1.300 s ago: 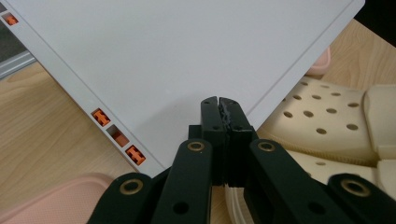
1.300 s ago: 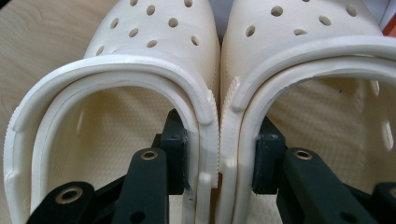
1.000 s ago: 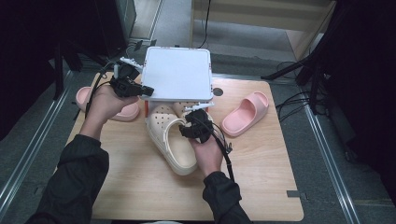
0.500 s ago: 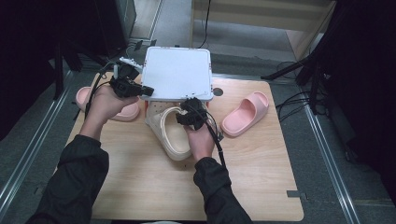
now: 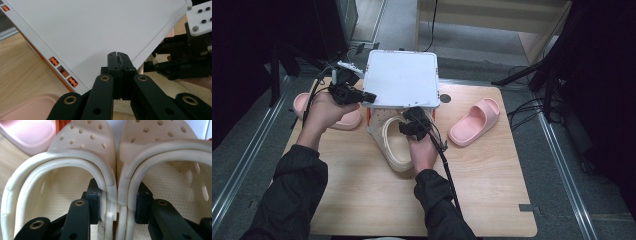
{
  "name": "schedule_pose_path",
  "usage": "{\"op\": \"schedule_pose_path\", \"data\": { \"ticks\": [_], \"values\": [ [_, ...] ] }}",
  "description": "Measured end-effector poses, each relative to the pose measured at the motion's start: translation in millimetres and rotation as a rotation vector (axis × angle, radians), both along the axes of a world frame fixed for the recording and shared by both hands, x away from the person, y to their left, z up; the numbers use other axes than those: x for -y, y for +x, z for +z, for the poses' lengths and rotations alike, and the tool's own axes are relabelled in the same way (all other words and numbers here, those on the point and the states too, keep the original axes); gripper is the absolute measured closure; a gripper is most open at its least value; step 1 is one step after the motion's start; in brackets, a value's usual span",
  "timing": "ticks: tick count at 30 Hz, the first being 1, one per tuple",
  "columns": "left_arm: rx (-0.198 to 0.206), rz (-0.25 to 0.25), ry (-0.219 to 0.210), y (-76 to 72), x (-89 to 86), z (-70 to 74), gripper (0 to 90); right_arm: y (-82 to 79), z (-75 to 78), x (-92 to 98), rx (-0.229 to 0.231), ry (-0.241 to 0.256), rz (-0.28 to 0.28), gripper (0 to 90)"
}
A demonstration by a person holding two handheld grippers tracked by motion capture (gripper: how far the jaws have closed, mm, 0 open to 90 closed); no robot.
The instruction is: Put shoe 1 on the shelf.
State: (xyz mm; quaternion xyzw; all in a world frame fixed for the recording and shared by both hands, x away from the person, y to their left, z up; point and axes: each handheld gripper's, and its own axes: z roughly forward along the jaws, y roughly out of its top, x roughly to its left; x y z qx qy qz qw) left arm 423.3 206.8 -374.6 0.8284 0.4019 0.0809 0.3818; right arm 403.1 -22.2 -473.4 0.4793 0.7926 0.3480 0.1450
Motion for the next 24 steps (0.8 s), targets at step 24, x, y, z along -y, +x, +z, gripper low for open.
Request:
{"op": "schedule_pose_path", "data": {
  "ticks": [24],
  "values": [
    [0.004,0.009,0.007,-1.4,1.3,0.3,89.3,1.2,-3.6,5.9,-0.023,0.015,0.027,48.6]
  ]
}}
